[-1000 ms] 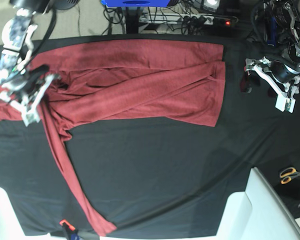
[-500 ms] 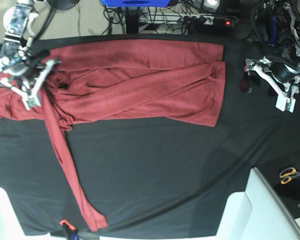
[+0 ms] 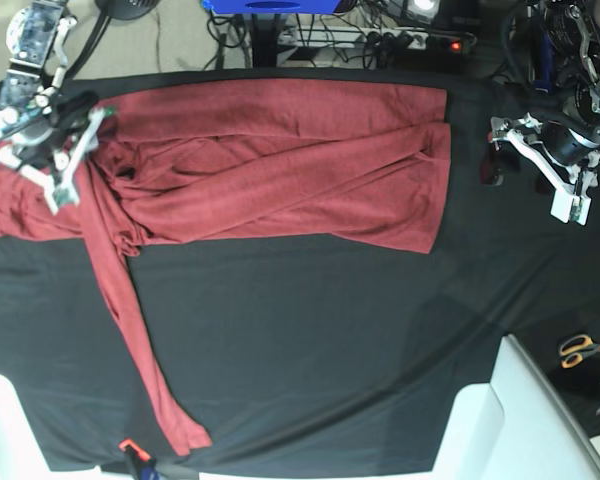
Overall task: Fold the T-shirt properly
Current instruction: 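Grasp the long sleeve near the right gripper and lift it, then fold the held sleeve with the right gripper across the shirt body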
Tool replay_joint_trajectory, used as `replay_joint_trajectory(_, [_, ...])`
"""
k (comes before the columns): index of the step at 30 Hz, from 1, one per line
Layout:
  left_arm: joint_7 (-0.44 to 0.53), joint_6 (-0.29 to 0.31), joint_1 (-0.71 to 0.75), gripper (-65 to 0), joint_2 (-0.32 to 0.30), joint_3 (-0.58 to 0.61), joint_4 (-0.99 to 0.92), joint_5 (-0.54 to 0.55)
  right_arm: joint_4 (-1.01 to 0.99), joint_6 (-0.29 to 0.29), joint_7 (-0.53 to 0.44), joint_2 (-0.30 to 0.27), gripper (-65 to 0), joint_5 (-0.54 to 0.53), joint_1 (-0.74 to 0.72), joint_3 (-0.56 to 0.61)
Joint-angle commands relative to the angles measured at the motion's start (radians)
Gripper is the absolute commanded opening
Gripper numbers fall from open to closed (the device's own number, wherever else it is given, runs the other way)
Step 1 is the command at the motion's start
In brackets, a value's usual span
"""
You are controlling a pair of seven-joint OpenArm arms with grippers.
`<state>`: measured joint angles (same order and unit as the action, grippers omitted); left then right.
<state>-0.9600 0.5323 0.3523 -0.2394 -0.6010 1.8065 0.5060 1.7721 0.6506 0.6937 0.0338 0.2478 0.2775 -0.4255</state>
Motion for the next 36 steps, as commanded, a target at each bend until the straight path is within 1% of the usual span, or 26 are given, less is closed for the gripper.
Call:
replay_joint_trajectory(1, [0.017, 0.007, -0.002, -9.2, -0.016, -0.007, 0.013, 0.015, 0.050, -0.001, -0.018, -0.001, -33.3, -0.005, -0.013, -0.002])
replay_joint_trajectory(2, [0.017, 0.007, -0.002, -9.2, -0.015, -0.007, 0.013, 0.015, 0.076, -0.001, -0.015, -0.001, -33.6, -0.005, -0.024, 0.004])
replay_joint_trajectory(4, [0.019, 0.007, -0.002, -9.2, -0.013, -0.007, 0.013, 0.015, 0.087, -0.001, 0.007, -0.008, -33.2, -0.005, -0.096, 0.006])
replay_joint_trajectory(6, [0.019, 0.007, -0.002, -9.2, -0.013, -0.007, 0.006, 0.015, 0.018, 0.001, 0.054, -0.027, -33.0, -0.005, -0.197, 0.007])
replay_joint_trajectory(8, [0.019, 0.007, -0.002, -9.2, -0.013, -0.007, -0.007, 0.015, -0.116, 0.013, 0.082, -0.058, -33.0, -0.005, -0.309, 0.007])
replay_joint_trajectory(10, [0.020, 0.007, -0.002, -9.2, -0.011, -0.007, -0.015, 0.015, -0.285, 0.048, 0.082, -0.085, -33.5, -0.005, -0.427, 0.006])
replay_joint_trajectory(12, [0.020, 0.007, 0.001, -9.2, -0.011, -0.007, -0.017, 0.015, -0.461, 0.048, 0.073, -0.114, -33.6, -0.005, -0.538, 0.004])
replay_joint_trajectory(13, [0.020, 0.007, 0.006, -9.2, -0.013, -0.009, -0.017, 0.015, -0.548, 0.048, 0.048, -0.125, -33.6, -0.005, -0.584, 0.003])
replay_joint_trajectory(15, [0.022, 0.007, 0.008, -9.2, -0.018, -0.012, -0.017, 0.015, -0.707, 0.048, -0.033, -0.145, -33.6, -0.002, -0.665, 0.001])
replay_joint_trajectory(18, [0.022, 0.010, 0.009, -9.2, -0.010, -0.073, -0.017, 0.015, -0.931, 0.048, -0.130, -0.180, -33.6, -0.002, -0.760, 0.003])
replay_joint_trajectory(20, [0.017, 0.045, 0.011, -9.2, -0.008, -0.122, -0.017, 0.015, -1.078, 0.045, -0.193, -0.205, -33.6, -0.002, -0.821, 0.001])
replay_joint_trajectory(23, [0.016, 0.145, 0.032, -9.2, 0.005, -0.193, -0.017, 0.015, -1.270, -0.064, -0.317, -0.240, -33.0, -0.002, -0.878, 0.004])
replay_joint_trajectory(24, [0.016, 0.166, 0.035, -9.2, 0.007, -0.210, -0.017, 0.015, -1.319, -0.076, -0.349, -0.243, -33.0, -0.002, -0.890, 0.004])
replay_joint_trajectory(27, [0.016, 0.166, 0.038, -9.2, 0.021, -0.242, -0.043, 0.013, -1.406, -0.079, -0.394, -0.245, -33.2, -0.002, -0.914, 0.004])
replay_joint_trajectory(31, [0.016, 0.166, 0.037, -9.2, 0.022, -0.251, -0.106, 0.013, -1.423, -0.079, -0.397, -0.231, -33.9, -0.002, -0.912, 0.004])
replay_joint_trajectory(32, [0.016, 0.166, 0.037, -9.2, 0.022, -0.251, -0.110, 0.013, -1.423, -0.079, -0.397, -0.223, -35.1, -0.002, -0.912, 0.003])
replay_joint_trajectory(33, [0.016, 0.166, 0.037, -9.2, 0.022, -0.251, -0.112, 0.013, -1.420, -0.079, -0.395, -0.220, -38.7, -0.002, -0.912, 0.003])
replay_joint_trajectory(34, [0.016, 0.166, 0.037, -9.2, 0.024, -0.251, -0.112, 0.013, -1.420, -0.079, -0.391, -0.219, -44.7, -0.002, -0.912, 0.003])
replay_joint_trajectory(36, [0.016, 0.166, 0.037, -9.4, 0.024, -0.251, -0.109, 0.013, -1.418, -0.079, -0.391, -0.219, -63.8, -0.002, -0.912, 0.001])
